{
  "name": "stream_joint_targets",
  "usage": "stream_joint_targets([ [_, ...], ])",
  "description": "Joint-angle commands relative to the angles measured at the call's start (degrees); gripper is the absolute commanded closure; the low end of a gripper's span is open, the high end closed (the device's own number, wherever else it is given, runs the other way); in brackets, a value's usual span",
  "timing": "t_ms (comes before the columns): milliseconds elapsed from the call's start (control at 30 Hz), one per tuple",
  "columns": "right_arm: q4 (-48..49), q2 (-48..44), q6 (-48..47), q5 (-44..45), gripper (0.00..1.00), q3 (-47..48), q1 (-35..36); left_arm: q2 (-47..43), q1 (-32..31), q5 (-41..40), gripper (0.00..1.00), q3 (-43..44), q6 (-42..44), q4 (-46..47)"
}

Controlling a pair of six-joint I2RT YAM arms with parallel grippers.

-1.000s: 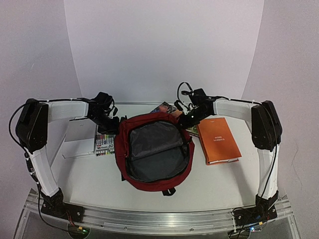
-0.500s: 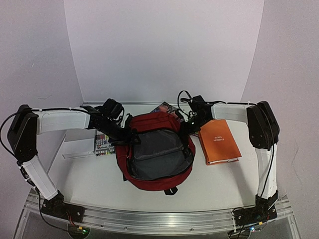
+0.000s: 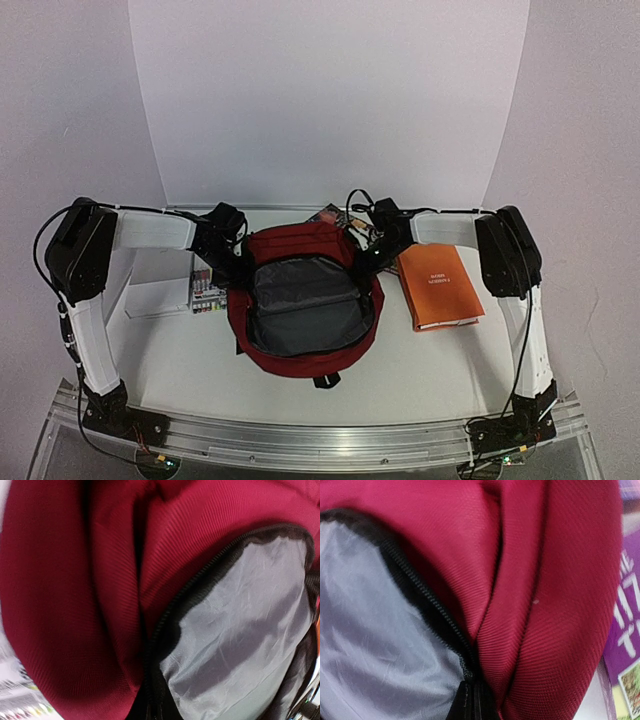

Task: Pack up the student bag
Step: Adjust the student bag at the center of the board, then pick up the book from the center of the board.

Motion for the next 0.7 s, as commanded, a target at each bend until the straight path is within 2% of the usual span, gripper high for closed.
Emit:
stream_joint_targets([
  [0,0.1,-1.8,-1.7,2.7,0.99,3.6,-0.9,1.6,1.7,-1.9,0.84,5.2,1.1,-4.1],
  [67,-1.2,-4.9,-1.3,1.1,0.87,3.9,-1.4,0.1,1.7,-1.5,0.63,5.6,1.3,-5.2],
  [100,-1.8,-6.9,-0.9,0.1,0.78,3.6,-1.9,-1.5,1.7,-1.5,0.54,5.4,1.6,-5.0],
  [233,-3.7,-17.3,-0.1,-2.4,0.32,0.0,-4.5,-9.4,1.5,-1.9,0.16,5.8,3.6,-4.6],
  [300,-4.8,-22.9,-0.5,-2.5,0.16,-2.3,-6.3,-12.4,1.5,-2.2,0.01,8.1,5.4,-6.4],
  [367,-5.2,-27.5,-1.0,-1.0,0.04,-5.2,-7.8,-15.4,1.4,-2.5,0.0,10.3,7.0,-8.3],
  [400,-5.5,-29.8,-1.5,0.4,0.02,-6.6,-8.4,-16.5,1.5,-2.7,0.0,11.6,7.5,-9.2],
  [567,-8.7,-37.7,-5.6,7.2,0.02,-12.2,-10.8,-23.2,1.5,-5.3,0.0,12.3,6.9,-7.1],
  [667,-12.8,-40.8,-7.8,4.7,0.02,-14.0,-14.3,-28.1,1.6,1.2,0.0,6.3,6.5,1.1],
])
